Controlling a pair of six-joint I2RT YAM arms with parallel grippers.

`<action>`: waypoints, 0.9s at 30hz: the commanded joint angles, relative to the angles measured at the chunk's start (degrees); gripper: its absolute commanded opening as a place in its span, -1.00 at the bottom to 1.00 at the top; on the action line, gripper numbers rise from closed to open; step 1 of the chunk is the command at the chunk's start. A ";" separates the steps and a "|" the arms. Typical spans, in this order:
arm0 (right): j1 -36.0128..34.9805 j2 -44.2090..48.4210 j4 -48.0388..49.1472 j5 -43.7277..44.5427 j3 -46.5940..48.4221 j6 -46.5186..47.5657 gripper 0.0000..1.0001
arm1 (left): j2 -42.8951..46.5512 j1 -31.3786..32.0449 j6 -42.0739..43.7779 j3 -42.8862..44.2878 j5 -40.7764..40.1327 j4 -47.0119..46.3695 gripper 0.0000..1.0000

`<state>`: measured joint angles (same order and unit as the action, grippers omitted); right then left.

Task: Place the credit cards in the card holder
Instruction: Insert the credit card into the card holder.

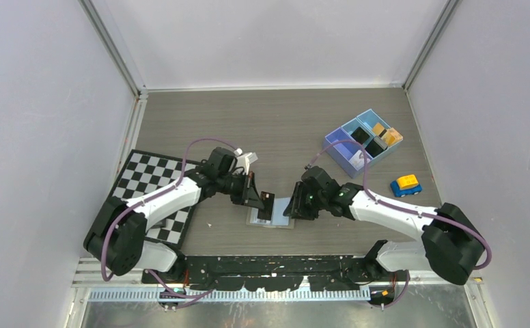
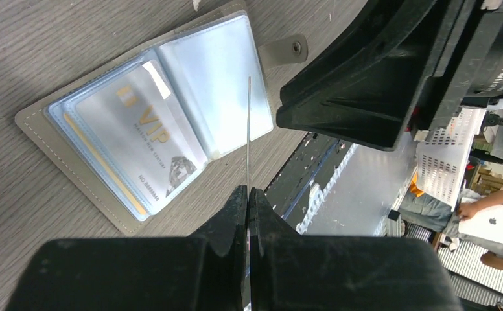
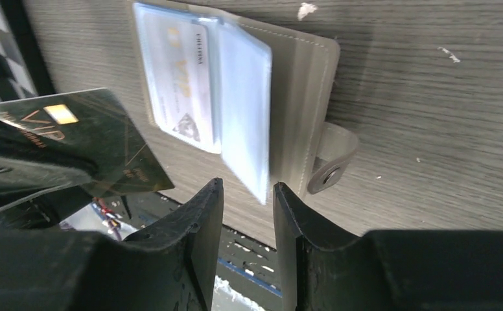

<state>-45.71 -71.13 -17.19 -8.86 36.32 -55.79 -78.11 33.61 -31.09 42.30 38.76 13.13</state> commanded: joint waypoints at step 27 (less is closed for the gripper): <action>-0.96 -10.44 1.76 11.13 1.05 -2.09 -0.94 | -8.54 -0.56 -13.72 -6.93 4.03 -23.87 -1.00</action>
<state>-46.39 -80.68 -14.46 -1.23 36.32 -57.78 -84.93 33.26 -40.56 36.27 39.86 -1.80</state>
